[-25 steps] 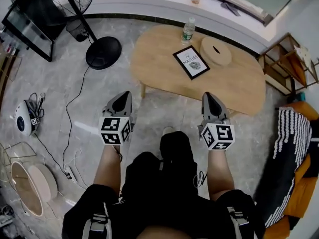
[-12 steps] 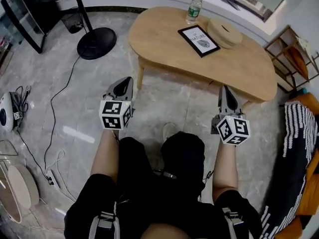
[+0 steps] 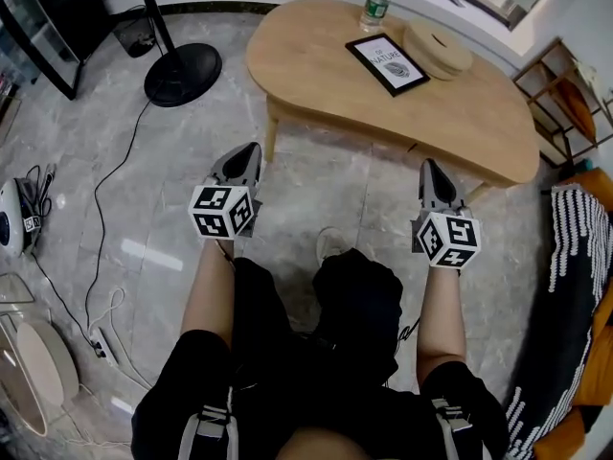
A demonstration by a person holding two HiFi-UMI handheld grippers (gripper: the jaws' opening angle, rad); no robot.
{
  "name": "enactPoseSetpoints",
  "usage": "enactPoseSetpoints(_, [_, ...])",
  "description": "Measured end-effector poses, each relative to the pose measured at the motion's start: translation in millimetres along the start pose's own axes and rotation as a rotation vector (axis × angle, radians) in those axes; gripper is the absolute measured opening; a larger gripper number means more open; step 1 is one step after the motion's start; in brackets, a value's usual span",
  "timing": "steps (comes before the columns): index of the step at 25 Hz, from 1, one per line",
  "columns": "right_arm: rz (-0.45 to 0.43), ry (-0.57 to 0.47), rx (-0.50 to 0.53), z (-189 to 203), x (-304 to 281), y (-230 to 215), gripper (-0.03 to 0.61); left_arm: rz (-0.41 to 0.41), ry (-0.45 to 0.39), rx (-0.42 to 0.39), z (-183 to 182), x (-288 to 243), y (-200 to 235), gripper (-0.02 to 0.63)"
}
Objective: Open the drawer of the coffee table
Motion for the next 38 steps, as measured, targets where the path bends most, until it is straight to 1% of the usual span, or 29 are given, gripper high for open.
enactPoseSetpoints(1, [-0.014,0.021,0.012,2.2,-1.9,-1.2,0.017,0.012,-0.014,0.051,3.5,-4.5,4.5,0.020])
enactPoseSetpoints(2, [-0.038,0.043,0.018,4.5,-3.5,-2.7,0.049,0.026,-0.039,0.098,7.0,-9.4,9.1,0.020])
enactPoseSetpoints(3, [-0.064,0.065,0.018,7.0,-4.7,-4.7,0.139,0.044,-0.071,0.141,10.7,-15.0,13.1,0.054])
enactPoseSetpoints(4, [-0.082,0.085,0.020,9.1,-5.4,-7.3,0.166,0.066,-0.101,0.180,14.8,-21.8,16.5,0.167])
enactPoseSetpoints(5, [-0.088,0.100,0.025,11.1,-5.7,-10.0,0.167,0.088,-0.123,0.218,19.5,-29.4,19.6,0.215])
enactPoseSetpoints(7, [-0.080,0.120,0.037,15.5,-6.9,-15.3,0.169,0.123,-0.143,0.309,31.6,-45.3,26.7,0.230])
enactPoseSetpoints(9, [-0.072,0.133,0.037,20.7,-8.7,-20.4,0.172,0.149,-0.136,0.418,47.9,-62.4,33.9,0.242])
enactPoseSetpoints(11, [-0.071,0.142,0.032,24.9,-11.8,-26.2,0.172,0.172,-0.101,0.524,67.7,-83.1,39.7,0.244])
enactPoseSetpoints(13, [-0.075,0.148,0.028,28.2,-17.3,-32.2,0.172,0.191,-0.060,0.613,88.2,-106.9,45.5,0.242])
enactPoseSetpoints(16, [-0.081,0.164,0.023,36.0,-28.3,-39.4,0.171,0.194,-0.028,0.704,112.6,-138.3,54.7,0.242])
enactPoseSetpoints(18, [-0.086,0.177,0.020,42.8,-35.3,-43.5,0.170,0.207,-0.030,0.744,120.0,-152.6,56.6,0.243])
enactPoseSetpoints(20, [-0.091,0.189,0.017,49.3,-42.7,-49.6,0.170,0.221,-0.030,0.766,125.1,-167.0,56.8,0.242])
enactPoseSetpoints(24, [-0.090,0.204,0.012,58.1,-57.1,-64.8,0.165,0.254,-0.034,0.764,127.3,-194.8,51.6,0.243])
enactPoseSetpoints(28, [-0.088,0.210,-0.005,67.6,-67.0,-74.2,0.162,0.288,-0.058,0.766,127.4,-213.2,47.1,0.247])
enactPoseSetpoints(29, [-0.087,0.211,-0.014,71.1,-69.3,-76.5,0.162,0.300,-0.065,0.789,127.8,-216.5,46.3,0.249])
enactPoseSetpoints(32, [-0.084,0.216,-0.050,85.6,-78.6,-83.9,0.161,0.321,-0.047,0.943,133.4,-225.0,44.0,0.249])
enactPoseSetpoints(33, [-0.084,0.216,-0.067,92.0,-82.3,-86.0,0.162,0.331,-0.045,0.968,134.9,-228.0,44.5,0.249])
enactPoseSetpoints(36, [-0.091,0.203,-0.142,114.0,-92.3,-90.8,0.163,0.405,-0.077,0.977,135.3,-235.2,44.1,0.249])
enactPoseSetpoints(38, [-0.104,0.171,-0.213,130.9,-100.4,-93.5,0.163,0.443,-0.112,0.992,134.9,-237.4,44.4,0.241])
Point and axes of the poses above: the fingertips, and each gripper's own axes: x backward along the fingers, y to its left, z out of its underside, the point moved 7 cm from there along x, backward along the fingers, and after that the axes turned 13 degrees about -z, right-handed, at the moved point
